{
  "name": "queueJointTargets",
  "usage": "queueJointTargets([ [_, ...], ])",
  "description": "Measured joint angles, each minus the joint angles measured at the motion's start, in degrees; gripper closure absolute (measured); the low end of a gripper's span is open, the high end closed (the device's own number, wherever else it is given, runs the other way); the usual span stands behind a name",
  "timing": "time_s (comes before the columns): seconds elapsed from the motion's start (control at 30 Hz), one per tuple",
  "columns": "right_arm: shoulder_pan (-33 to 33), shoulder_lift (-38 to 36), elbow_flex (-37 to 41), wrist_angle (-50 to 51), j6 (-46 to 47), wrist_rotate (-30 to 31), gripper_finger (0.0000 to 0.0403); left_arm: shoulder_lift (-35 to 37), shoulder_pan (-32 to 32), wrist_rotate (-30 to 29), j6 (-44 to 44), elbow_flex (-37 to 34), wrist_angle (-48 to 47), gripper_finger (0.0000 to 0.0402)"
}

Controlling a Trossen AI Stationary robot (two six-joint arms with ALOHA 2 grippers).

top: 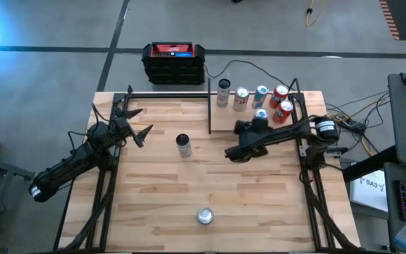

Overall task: Place canned beverage on shelf
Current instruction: Put the blue soda can on the shelf aligned with the other blue soda can

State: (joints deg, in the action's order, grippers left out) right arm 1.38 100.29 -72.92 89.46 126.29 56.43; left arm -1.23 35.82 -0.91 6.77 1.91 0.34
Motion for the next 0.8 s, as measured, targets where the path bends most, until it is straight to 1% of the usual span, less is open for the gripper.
queueJointTargets([
  [0.1,-0.7,-0.7,2.4,-0.5,0.3,3.6,0.0197,0.0,0.0,0.0,0.0,0.0,0.0,0.0003],
  [0.5,-2.1,-0.9,8.5,-8.9,0.4,4.1,0.0197,0.0,0.0,0.0,0.0,0.0,0.0,0.0003],
  [0.67,-2.2,-0.9,9.7,-9.5,0.8,6.1,0.0197,0.0,0.0,0.0,0.0,0.0,0.0,0.0003],
  [0.8,-2.2,-0.9,10.5,-10.2,1.3,6.6,0.0197,0.0,0.0,0.0,0.0,0.0,0.0,0.0003],
])
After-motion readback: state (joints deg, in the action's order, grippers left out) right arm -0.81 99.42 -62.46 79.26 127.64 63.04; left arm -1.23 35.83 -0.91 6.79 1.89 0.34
